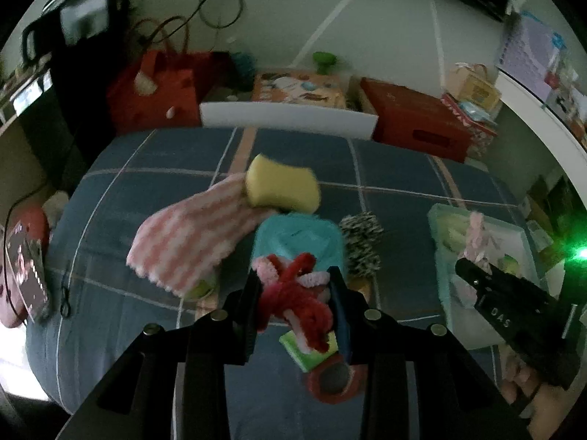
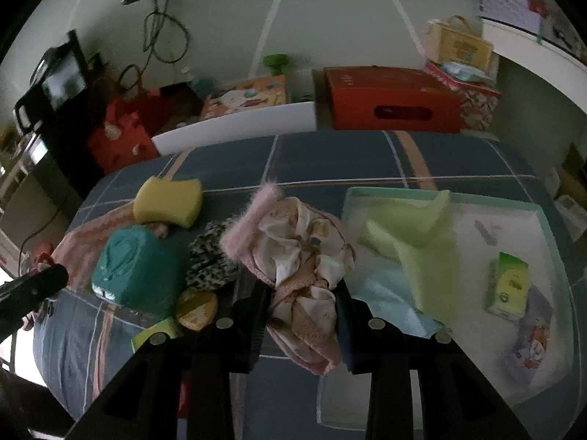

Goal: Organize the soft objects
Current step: 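Carry the red toy with the left gripper while the right gripper carries the pink cloth over the tray, then open the left gripper dropping the red toy while the right gripper releases the pink cloth into the tray, then withdraw both tools from the tray back toward the pile, then move the right gripper down over the red tape roll, then close the right gripper on the rim of the red tape roll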

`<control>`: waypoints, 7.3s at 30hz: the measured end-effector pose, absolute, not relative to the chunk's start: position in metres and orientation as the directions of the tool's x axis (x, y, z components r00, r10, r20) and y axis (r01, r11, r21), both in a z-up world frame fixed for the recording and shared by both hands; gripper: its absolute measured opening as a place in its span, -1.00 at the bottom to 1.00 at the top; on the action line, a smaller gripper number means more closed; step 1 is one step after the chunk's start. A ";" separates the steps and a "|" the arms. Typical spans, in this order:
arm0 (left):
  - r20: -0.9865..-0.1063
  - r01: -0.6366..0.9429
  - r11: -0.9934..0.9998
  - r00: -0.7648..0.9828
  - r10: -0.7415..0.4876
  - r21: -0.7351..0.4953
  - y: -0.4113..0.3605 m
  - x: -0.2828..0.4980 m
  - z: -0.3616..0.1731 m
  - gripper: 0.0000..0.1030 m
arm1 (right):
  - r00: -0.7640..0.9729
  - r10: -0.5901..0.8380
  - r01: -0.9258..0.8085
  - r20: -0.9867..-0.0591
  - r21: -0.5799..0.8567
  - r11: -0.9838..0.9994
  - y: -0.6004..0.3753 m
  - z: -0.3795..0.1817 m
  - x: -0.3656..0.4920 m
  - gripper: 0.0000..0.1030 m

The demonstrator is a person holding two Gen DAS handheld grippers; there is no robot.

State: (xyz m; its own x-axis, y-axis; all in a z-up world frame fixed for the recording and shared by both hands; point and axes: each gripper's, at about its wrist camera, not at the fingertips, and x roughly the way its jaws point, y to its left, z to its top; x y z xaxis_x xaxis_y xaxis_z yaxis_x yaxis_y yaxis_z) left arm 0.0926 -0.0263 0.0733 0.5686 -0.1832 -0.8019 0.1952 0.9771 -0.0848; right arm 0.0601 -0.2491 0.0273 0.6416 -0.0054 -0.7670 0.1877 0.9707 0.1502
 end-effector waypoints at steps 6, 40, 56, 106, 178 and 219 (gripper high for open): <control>-0.782 0.277 0.958 0.582 -0.224 -0.068 -0.065 0.095 0.090 -0.31 | 0.645 -0.047 0.253 -0.763 0.155 0.955 -0.274 0.030 0.054 -0.32; -0.857 0.673 0.738 0.346 -0.382 -0.057 -0.256 0.071 0.005 -0.21 | 0.522 -0.236 0.660 -0.820 0.213 0.720 -0.422 -0.001 -0.007 -0.31; -0.884 0.729 0.683 0.280 -0.374 -0.058 -0.273 0.061 -0.021 -0.02 | 0.511 -0.196 0.625 -0.837 0.205 0.753 -0.412 -0.007 0.002 -0.28; -0.844 0.382 0.909 0.421 -0.333 -0.168 -0.139 0.106 0.038 0.88 | 0.530 -0.172 0.501 -0.831 0.143 0.854 -0.352 0.008 0.034 1.00; -0.962 -0.167 0.973 0.248 -0.114 -0.158 0.090 0.123 -0.063 0.88 | 0.321 0.062 -0.131 -0.945 0.020 0.991 -0.096 -0.073 0.050 0.99; -0.943 -0.046 0.975 0.271 -0.195 -0.215 0.055 0.119 -0.029 0.88 | 0.438 0.070 0.017 -0.896 0.086 0.996 -0.180 -0.031 0.054 0.17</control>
